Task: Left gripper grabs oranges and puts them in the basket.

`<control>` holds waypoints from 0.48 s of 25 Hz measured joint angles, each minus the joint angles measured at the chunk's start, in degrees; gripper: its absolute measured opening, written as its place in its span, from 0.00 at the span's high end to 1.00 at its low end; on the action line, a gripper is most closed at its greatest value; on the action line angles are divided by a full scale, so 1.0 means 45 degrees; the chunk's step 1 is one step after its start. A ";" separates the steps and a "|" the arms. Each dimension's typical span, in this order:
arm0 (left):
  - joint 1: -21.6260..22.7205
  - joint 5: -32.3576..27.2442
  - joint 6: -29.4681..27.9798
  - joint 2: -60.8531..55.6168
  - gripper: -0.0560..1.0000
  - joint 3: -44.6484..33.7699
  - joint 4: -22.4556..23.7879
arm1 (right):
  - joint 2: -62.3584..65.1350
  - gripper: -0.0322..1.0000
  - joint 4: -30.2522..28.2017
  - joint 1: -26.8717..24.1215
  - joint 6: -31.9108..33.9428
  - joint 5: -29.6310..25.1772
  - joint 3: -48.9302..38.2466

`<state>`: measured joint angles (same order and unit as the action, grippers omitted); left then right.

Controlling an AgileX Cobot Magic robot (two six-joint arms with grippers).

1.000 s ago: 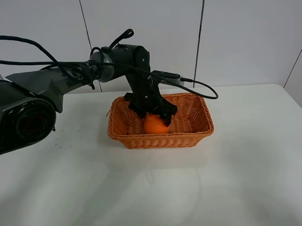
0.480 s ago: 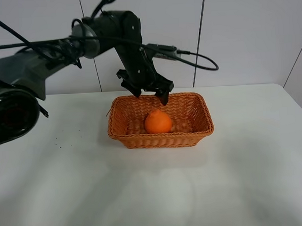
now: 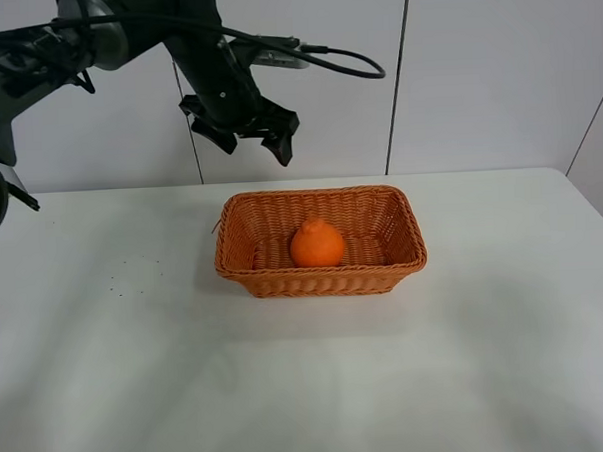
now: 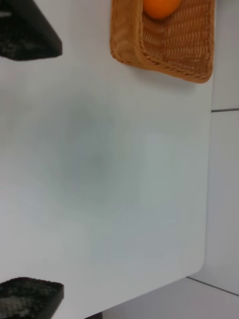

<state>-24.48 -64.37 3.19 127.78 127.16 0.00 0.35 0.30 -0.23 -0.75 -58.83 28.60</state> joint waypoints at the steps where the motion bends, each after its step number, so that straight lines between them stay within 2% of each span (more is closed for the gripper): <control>1: 0.0303 0.0022 0.0000 0.0000 0.05 -0.0058 0.0088 | 0.0000 0.30 0.0000 0.0000 0.0000 0.0000 0.0000; 7: 0.2990 0.0071 0.0009 0.0016 0.05 -0.0139 0.0250 | 0.0000 0.30 0.0000 0.0000 0.0000 0.0000 0.0000; 12: 0.4792 0.0102 0.0009 0.0016 0.05 -0.0151 0.0296 | 0.0000 0.30 0.0000 0.0000 0.0000 0.0000 0.0000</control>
<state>-2.91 -63.91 3.23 127.85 126.48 1.33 0.35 0.30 -0.23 -0.75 -58.83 28.60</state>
